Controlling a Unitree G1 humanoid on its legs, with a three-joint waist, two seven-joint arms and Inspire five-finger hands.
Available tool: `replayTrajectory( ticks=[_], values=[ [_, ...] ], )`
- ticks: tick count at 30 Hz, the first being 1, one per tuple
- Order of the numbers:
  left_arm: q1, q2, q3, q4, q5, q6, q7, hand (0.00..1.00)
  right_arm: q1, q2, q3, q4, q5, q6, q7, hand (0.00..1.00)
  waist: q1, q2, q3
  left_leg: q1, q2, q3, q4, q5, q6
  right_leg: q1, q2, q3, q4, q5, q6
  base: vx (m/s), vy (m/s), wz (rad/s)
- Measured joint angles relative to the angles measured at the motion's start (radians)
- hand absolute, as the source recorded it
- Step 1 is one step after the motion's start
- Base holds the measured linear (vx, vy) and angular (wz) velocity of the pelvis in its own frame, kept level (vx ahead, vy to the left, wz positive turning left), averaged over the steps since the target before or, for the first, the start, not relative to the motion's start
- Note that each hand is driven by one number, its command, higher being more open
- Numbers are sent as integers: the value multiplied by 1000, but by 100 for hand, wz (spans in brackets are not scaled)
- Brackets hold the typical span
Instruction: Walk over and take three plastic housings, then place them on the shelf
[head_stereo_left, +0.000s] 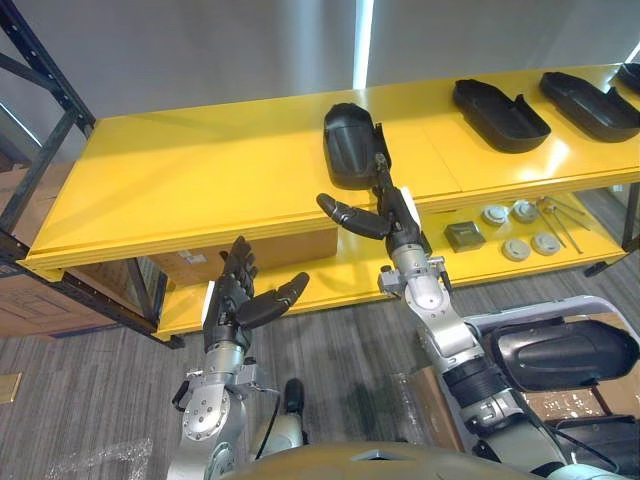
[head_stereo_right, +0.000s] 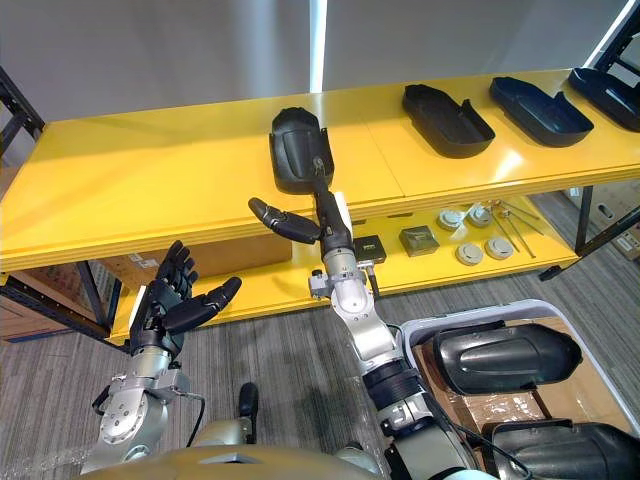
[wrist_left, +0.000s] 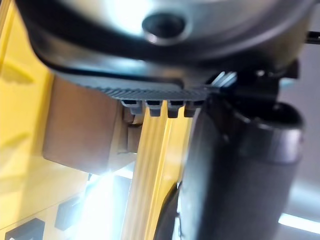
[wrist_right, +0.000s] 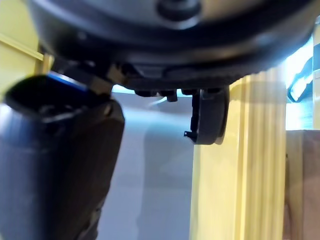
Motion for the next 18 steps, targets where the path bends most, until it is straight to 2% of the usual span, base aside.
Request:
replayTrajectory(
  ticks=[4, 11, 18],
  values=[
    [0, 0, -15, 0, -5, 0, 8, 100, -43, 2, 1, 12, 0, 1, 6, 100, 0, 0, 4, 0, -1, -3, 0, 0, 0, 1, 0, -3, 0, 0, 0, 0, 0, 0],
    [-3, -3, -42, 0, -36, 10, 15, 100, -222, 0, -35, 155, 2, 1, -9, 100, 5, 27, 46, -2, -3, -20, 0, 5, -1, 8, -1, -18, 4, 0, 1, -30, -3, 6],
    [-2, -6, -67, 5, -65, 22, 14, 100, -270, 0, -56, 234, 4, -2, -32, 100, 8, 37, 62, -4, -14, -34, 2, 16, 9, 9, -9, -32, 19, -4, 9, 4, -10, 7]
  ],
)
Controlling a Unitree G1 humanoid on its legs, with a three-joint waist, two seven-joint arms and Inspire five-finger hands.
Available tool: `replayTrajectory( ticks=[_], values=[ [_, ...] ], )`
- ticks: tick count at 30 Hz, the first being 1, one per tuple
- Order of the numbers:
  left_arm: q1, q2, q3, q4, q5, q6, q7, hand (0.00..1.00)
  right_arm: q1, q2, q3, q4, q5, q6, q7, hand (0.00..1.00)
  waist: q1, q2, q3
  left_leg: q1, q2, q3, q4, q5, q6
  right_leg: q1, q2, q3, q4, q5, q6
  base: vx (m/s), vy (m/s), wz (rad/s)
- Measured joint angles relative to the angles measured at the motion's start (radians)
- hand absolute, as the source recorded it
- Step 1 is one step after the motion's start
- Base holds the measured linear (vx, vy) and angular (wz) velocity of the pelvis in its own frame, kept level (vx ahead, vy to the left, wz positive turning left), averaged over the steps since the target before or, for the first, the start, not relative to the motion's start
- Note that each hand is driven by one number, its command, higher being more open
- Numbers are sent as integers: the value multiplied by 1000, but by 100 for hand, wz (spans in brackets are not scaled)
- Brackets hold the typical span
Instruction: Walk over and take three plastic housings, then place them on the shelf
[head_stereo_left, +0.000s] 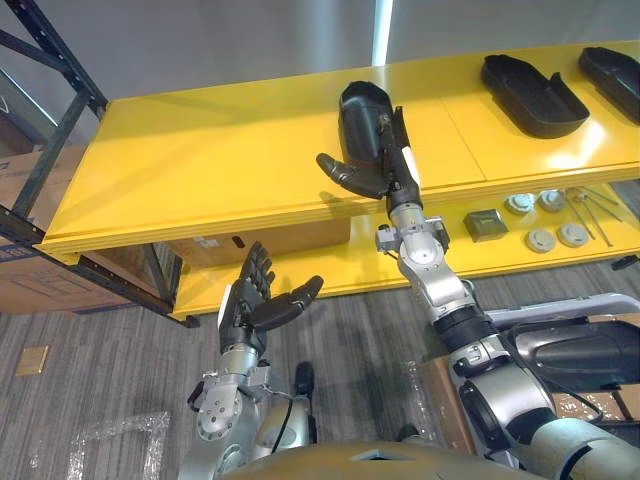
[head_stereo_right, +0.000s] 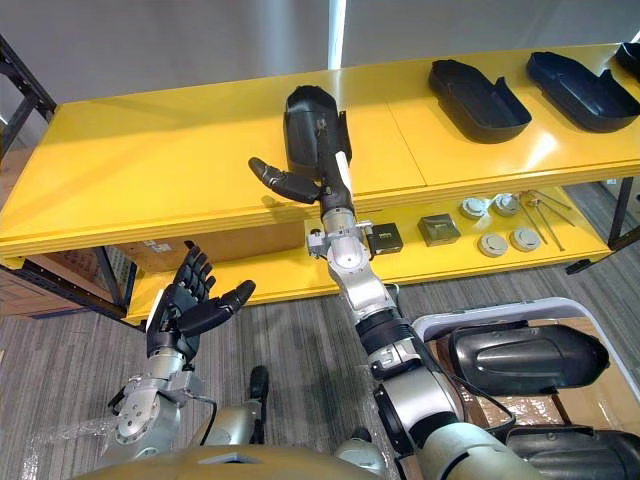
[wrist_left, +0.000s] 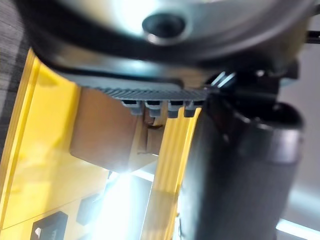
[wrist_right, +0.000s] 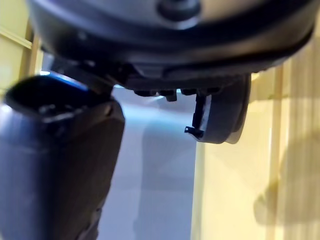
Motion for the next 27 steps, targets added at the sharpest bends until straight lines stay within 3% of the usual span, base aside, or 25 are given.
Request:
replayTrajectory(
  ticks=[7, 12, 21, 27],
  values=[
    [-3, -14, -1, 2, -16, 0, 3, 100, -38, -8, -2, 31, -2, -33, -8, 100, -7, 21, 37, 4, -2, -6, -2, -5, -7, -1, -10, -5, 18, -14, -4, -31, -3, 3],
    [-1, -12, -7, 27, -17, -1, 7, 100, -28, 0, 0, 0, -6, -40, -23, 100, -8, 20, 40, 4, -2, -5, -2, -9, -11, -2, -10, -3, 16, -14, -4, -6, -2, 0],
    [-1, -12, -41, 37, -16, -3, 16, 100, 14, 2, 9, -231, -73, -74, -33, 100, -11, 19, 40, 7, -2, 14, 2, -8, -10, -8, -8, 16, 10, -9, 4, 18, -25, -7],
    [-4, -12, -40, 68, -12, -7, 33, 100, 149, -1, 10, -446, -28, -82, 38, 100, -18, 11, 37, 22, -1, 27, 1, -12, -14, -1, -9, 32, 1, -6, 6, 2, -17, -8]
  ],
)
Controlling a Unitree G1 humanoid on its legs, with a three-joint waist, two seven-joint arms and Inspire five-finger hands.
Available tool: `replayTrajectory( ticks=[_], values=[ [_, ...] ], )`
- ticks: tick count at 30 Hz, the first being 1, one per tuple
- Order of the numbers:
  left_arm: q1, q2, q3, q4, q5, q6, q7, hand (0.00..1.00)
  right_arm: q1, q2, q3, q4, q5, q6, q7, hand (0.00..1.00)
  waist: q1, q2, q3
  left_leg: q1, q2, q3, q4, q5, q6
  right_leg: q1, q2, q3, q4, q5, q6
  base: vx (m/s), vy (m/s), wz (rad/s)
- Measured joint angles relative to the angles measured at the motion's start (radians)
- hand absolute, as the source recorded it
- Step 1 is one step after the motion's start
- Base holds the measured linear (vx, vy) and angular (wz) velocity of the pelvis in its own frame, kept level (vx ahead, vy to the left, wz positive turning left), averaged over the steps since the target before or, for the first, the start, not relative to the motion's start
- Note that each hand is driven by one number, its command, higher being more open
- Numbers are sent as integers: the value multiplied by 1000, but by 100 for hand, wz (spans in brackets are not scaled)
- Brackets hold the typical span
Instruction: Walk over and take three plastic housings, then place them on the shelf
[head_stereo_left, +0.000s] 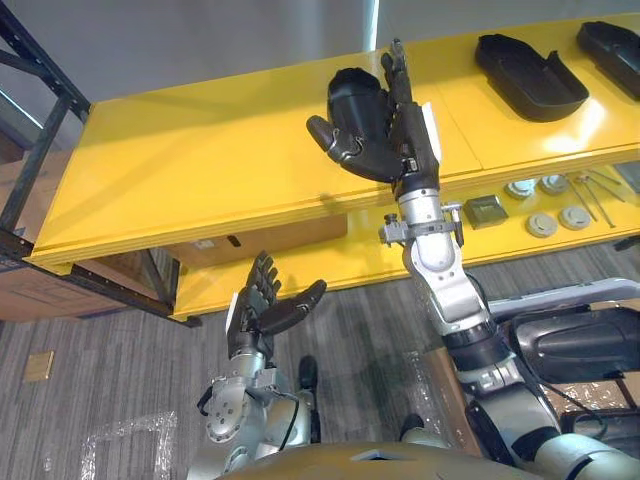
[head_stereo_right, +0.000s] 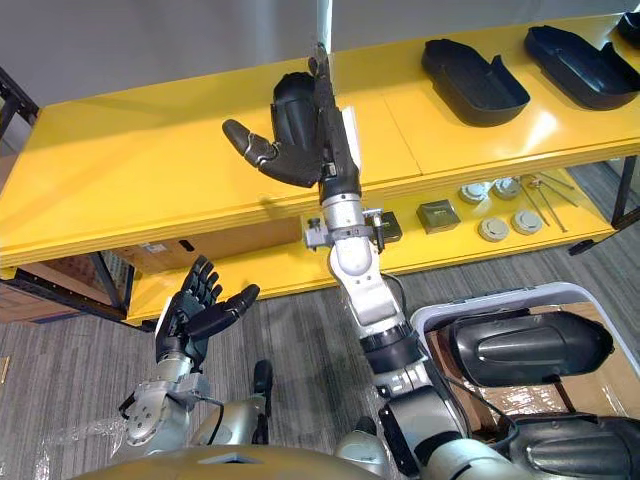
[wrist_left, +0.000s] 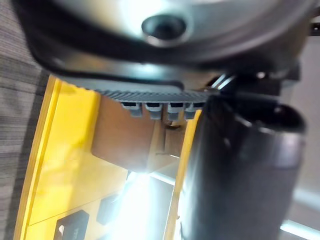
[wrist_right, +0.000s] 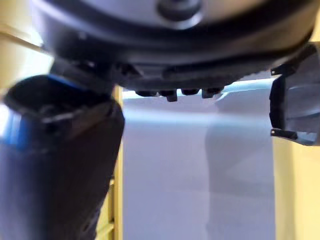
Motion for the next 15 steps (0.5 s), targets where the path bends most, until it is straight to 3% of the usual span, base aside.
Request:
replayTrajectory(
  ticks=[3, 9, 15],
  values=[
    [6, 0, -1, 13, 0, 0, 2, 100, 52, 0, 2, -39, 23, 25, 42, 100, -21, -8, 2, 0, 1, 2, -3, -2, -2, -1, 1, 3, -1, 0, 0, -40, -6, -4],
    [9, 1, -2, 12, 3, 0, 12, 100, 155, -1, 41, -46, 28, 107, 53, 100, -21, -31, -4, -1, 1, 10, -3, -12, -2, -5, -1, 12, -2, -2, -4, -17, 3, -3],
    [9, 1, -4, 12, 3, 0, 46, 100, 170, 1, 64, -46, 28, 110, 50, 100, -19, -37, -6, -2, 1, 11, -3, -10, -1, -7, 0, 13, -2, 0, -1, 0, 0, 0]
  ],
)
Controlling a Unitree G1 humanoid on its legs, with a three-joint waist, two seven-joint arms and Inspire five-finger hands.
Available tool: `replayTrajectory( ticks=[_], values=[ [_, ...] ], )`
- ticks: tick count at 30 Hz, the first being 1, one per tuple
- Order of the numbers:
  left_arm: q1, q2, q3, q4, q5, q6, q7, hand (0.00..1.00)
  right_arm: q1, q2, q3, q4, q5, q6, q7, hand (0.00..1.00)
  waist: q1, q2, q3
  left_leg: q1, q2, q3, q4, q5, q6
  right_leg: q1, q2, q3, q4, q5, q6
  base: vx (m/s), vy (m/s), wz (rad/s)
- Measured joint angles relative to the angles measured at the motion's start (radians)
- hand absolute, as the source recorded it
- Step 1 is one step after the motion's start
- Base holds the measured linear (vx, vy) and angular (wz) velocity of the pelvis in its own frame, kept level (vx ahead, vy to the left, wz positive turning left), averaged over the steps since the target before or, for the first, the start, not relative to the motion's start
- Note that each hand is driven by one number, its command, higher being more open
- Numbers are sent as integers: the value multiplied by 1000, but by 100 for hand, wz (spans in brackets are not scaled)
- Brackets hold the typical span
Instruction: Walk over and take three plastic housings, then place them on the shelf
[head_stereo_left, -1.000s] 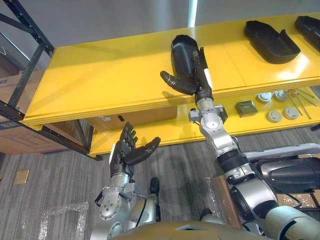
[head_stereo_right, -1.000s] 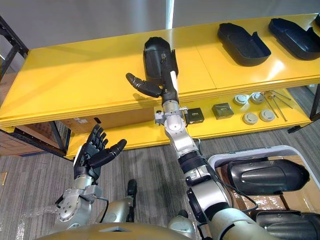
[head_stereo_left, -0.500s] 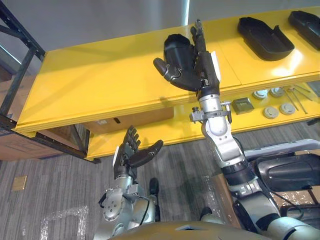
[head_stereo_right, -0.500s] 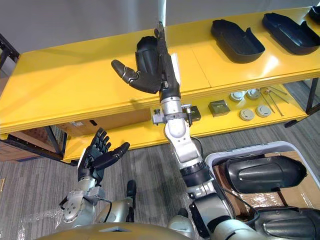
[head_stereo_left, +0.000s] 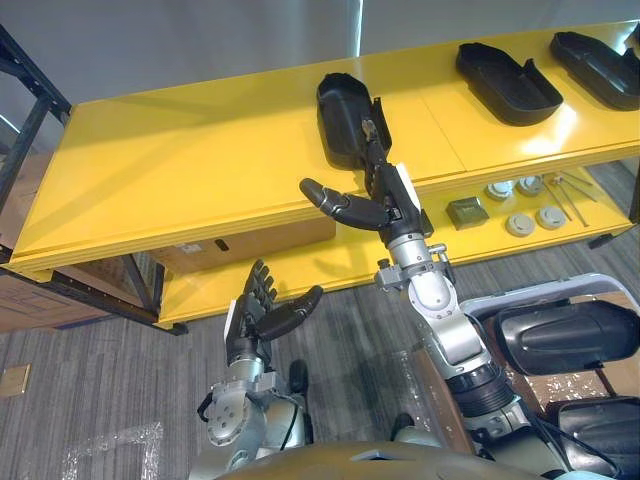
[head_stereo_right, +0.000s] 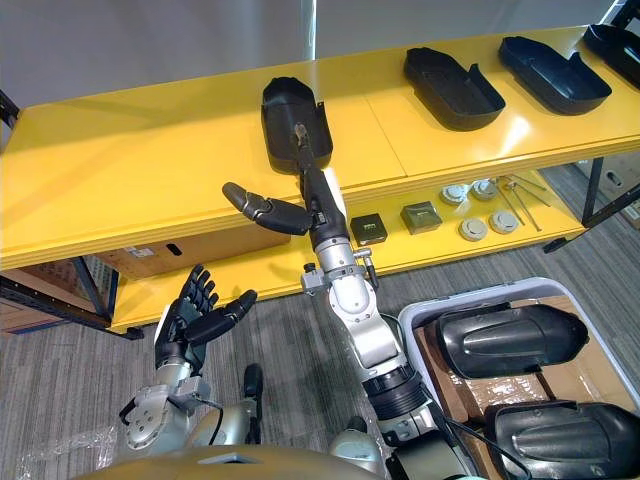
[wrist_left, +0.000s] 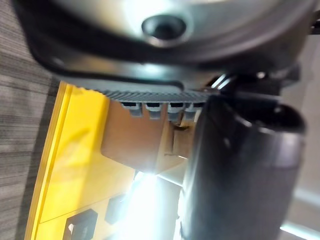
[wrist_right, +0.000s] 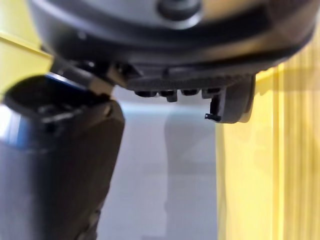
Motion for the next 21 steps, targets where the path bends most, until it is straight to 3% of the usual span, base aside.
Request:
replayTrajectory(
  ticks=[9, 21],
  values=[
    [-2, 0, -5, -1, 0, 0, 16, 100, 0, 4, 9, 22, 0, 4, -34, 100, 1, -14, -8, -1, 0, 0, 0, 3, 4, 0, 0, -1, -1, 1, 2, 0, 0, 0],
    [-4, -2, -16, -8, -1, 0, 32, 100, -103, 31, -27, 219, -3, 21, -88, 100, 4, -16, -9, -2, -2, -12, 0, 5, 6, 1, 0, -9, 11, 0, 1, 0, 0, 2]
  ],
)
